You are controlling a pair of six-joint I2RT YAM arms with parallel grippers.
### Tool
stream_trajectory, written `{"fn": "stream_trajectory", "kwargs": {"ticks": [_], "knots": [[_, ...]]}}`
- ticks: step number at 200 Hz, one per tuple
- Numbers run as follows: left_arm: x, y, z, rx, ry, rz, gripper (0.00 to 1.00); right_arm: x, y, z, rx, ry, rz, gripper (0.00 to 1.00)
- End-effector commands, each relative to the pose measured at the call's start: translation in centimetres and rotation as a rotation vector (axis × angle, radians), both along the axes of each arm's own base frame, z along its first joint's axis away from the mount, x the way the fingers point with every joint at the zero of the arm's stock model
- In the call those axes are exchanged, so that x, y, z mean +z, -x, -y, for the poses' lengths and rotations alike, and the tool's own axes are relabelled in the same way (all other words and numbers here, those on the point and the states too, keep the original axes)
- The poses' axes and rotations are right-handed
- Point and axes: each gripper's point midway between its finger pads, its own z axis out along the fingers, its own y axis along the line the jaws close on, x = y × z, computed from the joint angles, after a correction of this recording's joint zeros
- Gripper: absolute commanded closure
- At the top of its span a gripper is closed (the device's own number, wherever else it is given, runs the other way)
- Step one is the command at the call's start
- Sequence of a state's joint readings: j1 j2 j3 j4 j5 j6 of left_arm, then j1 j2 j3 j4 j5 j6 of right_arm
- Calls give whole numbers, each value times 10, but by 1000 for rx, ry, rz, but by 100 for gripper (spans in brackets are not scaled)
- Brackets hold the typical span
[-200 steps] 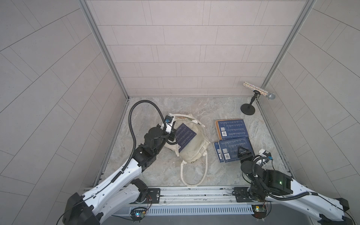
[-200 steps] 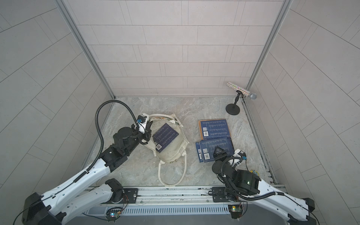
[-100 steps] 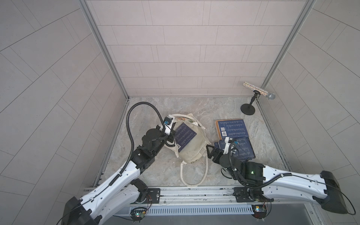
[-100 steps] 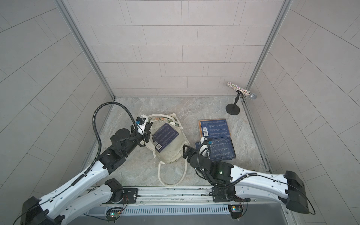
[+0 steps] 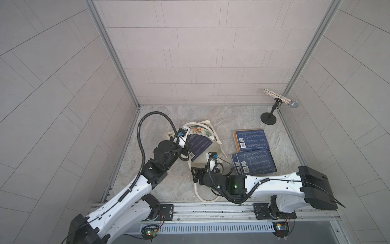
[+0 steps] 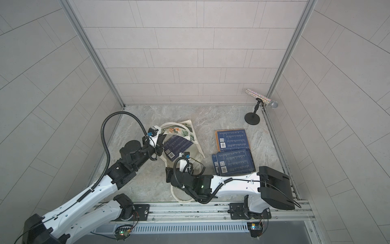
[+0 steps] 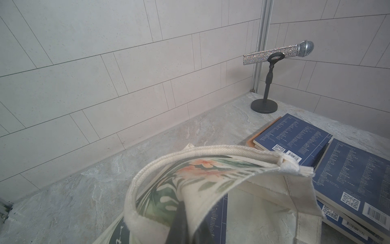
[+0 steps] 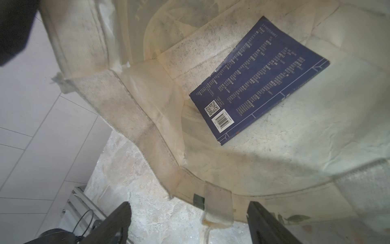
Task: Take out the books from the canvas bag
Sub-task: Place the book on the book, then pick up the book from the canvas bag.
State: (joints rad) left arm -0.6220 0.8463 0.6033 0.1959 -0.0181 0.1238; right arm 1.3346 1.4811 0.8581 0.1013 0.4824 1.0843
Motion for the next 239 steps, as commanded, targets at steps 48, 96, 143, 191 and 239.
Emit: {"fn": "stream_trajectory", "kwargs": {"ticks": [48, 96, 143, 191, 239], "knots": [[40, 9, 1, -35, 95, 122, 100, -29, -26, 4, -30, 70, 0, 11], [53, 19, -2, -55, 132, 178, 100, -57, -31, 12, -58, 61, -78, 11], [67, 32, -2, -96, 179, 246, 100, -74, -37, 29, -138, 18, -128, 12], [66, 27, -7, -59, 167, 251, 100, -51, -36, 46, -156, -65, -61, 15], [52, 10, -9, 6, 104, 163, 100, -23, -15, 55, -76, -78, -56, 14]]}}
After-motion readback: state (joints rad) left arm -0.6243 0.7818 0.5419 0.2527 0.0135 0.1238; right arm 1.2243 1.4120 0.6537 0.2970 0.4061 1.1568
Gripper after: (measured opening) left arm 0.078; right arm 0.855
